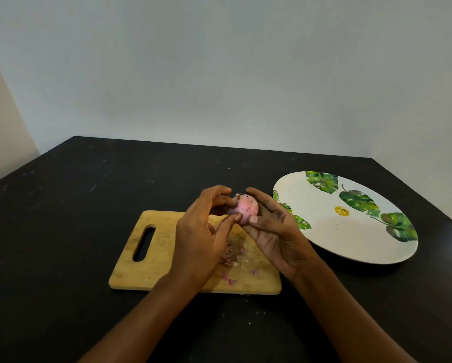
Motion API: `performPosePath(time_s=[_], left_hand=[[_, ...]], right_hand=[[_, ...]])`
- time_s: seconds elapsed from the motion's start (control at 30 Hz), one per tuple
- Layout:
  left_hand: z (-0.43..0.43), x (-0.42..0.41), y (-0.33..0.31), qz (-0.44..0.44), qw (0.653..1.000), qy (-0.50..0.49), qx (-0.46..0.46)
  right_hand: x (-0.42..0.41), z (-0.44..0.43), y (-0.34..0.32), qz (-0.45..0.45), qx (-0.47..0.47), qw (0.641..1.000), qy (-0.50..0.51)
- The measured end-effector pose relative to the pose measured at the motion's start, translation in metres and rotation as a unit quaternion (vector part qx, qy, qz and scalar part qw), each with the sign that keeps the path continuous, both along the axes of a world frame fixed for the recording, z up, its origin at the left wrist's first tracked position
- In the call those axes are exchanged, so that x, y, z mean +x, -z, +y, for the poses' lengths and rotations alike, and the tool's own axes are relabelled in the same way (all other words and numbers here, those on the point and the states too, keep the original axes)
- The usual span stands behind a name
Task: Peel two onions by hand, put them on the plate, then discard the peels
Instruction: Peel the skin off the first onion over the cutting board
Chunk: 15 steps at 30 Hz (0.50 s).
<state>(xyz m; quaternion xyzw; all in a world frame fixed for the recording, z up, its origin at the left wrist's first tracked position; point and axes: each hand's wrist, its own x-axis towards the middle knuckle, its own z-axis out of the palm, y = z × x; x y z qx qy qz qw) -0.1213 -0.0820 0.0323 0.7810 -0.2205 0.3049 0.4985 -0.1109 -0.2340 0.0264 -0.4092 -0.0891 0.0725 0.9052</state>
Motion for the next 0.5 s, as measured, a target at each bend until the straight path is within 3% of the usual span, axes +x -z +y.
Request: performPosePath(time_s=[0.3,0.5], left_hand=[[0.0018,0.0021,-0.0038,0.080,0.994,-0.004,-0.075],[0.0041,0.0047,-0.0013,0.060,0.996,-0.027,-0.059]], right_hand=[[0.0015,-0.0002,0.0003,-0.011,-0.085,0.995,0.048],[0.0006,0.0003,0.0019,-0.023,-0.122,0.990,0.064]])
